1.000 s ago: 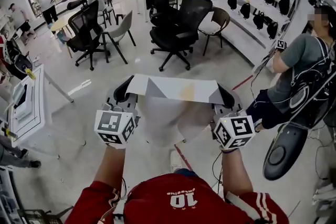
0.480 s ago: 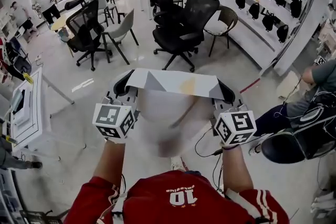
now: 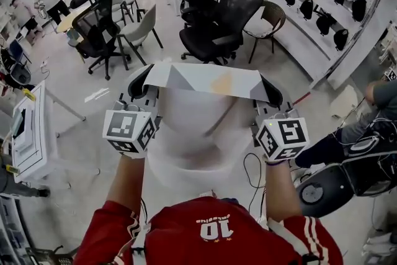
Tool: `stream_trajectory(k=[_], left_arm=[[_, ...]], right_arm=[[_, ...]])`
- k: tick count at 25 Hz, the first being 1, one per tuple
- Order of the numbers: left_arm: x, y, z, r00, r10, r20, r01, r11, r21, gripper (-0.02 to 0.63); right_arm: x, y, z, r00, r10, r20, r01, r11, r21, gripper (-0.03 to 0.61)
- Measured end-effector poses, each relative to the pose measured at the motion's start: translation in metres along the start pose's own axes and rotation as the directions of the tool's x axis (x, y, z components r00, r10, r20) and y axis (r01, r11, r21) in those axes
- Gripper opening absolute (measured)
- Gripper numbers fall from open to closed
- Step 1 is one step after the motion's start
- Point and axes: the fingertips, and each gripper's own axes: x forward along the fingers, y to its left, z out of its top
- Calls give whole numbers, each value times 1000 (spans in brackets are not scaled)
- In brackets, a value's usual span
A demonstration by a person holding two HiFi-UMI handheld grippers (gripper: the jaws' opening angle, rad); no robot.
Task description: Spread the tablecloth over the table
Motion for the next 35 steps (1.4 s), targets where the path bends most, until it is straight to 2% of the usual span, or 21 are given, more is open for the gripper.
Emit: stream_trajectory(k=[5,17,35], left_arm=[[34,11,5,1000,22,9,-22,999,26,11],[121,36,-12,999,54,2,-54,998,43,11],[201,88,-19,998,60,22,-61,997,41,9]], right_arm=[[32,-25,10,999,3,34,-3,1000,-12,15],[110,-79,6,998,5,67,-4,1000,-7,15],[198,-100,5,998,14,60,-14,1000,-13,15]])
